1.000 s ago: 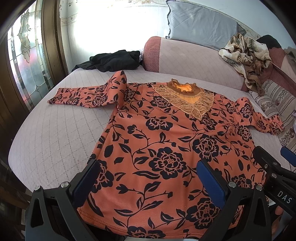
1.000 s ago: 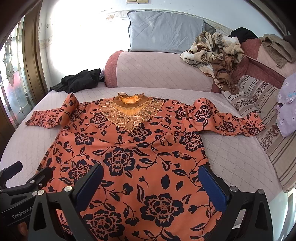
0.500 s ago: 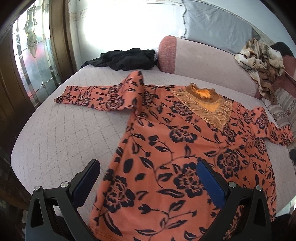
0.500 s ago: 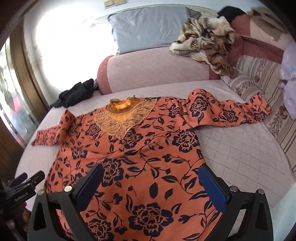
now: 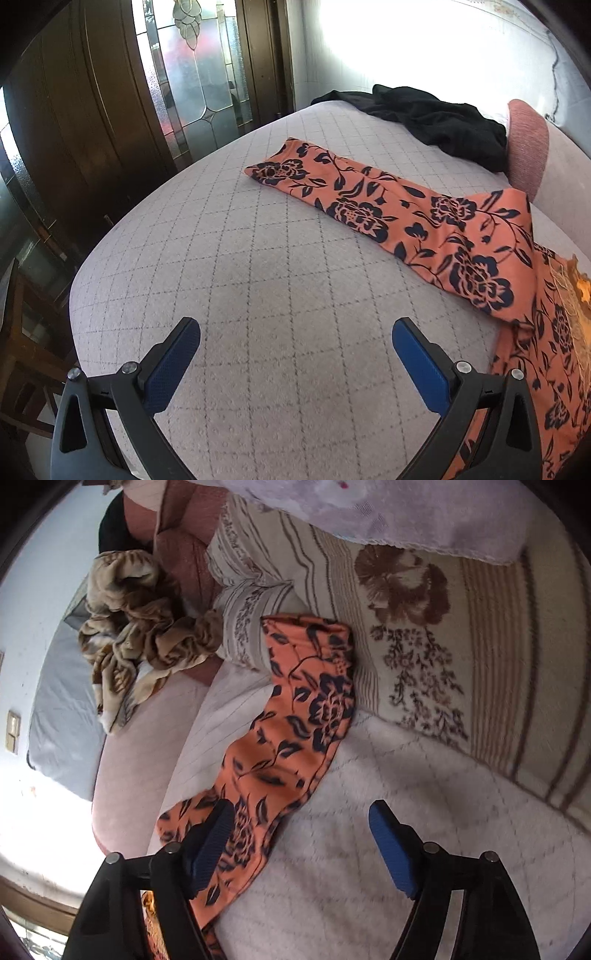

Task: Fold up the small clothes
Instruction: 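Grasp the blouse sleeve cuff with the right tool and lift it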

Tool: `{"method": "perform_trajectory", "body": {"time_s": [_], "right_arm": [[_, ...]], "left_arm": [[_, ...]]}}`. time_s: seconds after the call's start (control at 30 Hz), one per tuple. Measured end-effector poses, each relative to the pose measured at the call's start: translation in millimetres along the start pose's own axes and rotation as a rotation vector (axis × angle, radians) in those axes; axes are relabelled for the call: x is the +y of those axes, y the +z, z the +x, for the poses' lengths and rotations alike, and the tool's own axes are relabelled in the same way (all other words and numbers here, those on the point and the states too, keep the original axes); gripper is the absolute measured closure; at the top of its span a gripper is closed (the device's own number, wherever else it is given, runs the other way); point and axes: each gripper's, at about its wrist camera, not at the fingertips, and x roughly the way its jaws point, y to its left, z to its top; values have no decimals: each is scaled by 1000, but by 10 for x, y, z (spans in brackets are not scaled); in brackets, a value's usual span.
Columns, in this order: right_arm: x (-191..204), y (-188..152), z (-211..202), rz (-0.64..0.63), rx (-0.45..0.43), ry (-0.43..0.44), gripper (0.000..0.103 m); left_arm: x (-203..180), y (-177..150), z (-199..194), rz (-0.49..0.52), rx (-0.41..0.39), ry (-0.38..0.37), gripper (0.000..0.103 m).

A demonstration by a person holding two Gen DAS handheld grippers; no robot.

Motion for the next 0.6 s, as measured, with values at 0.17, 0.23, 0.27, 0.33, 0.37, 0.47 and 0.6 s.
{"method": "perform_trajectory", "body": {"time_s": [0.17,0.23,0.27,0.33,0.37,0.47,0.6], "right_arm": [[86,311,321,-34,-42,-64,35],[158,370,424,-67,-61,-127,43],[175,401,489,-66,-61,-160,45],[146,441,559,-53,-69,-205,53],[141,450,581,-51,-86,-236,56],[136,486,616,-33,-121,-278,62],[119,502,630,-12,-149,-271,58]], "left_arm": [[-44,36,258,-17,16,18,0],[-50,26,337,-16,28,19,0],[-49,15,382,-18,36,22,0],[-45,-17,478,-25,72,15,0],[-35,-33,525,-30,91,8,0],[30,-56,583,-63,110,-9,0],[39,-52,590,-66,106,-8,0]]}}
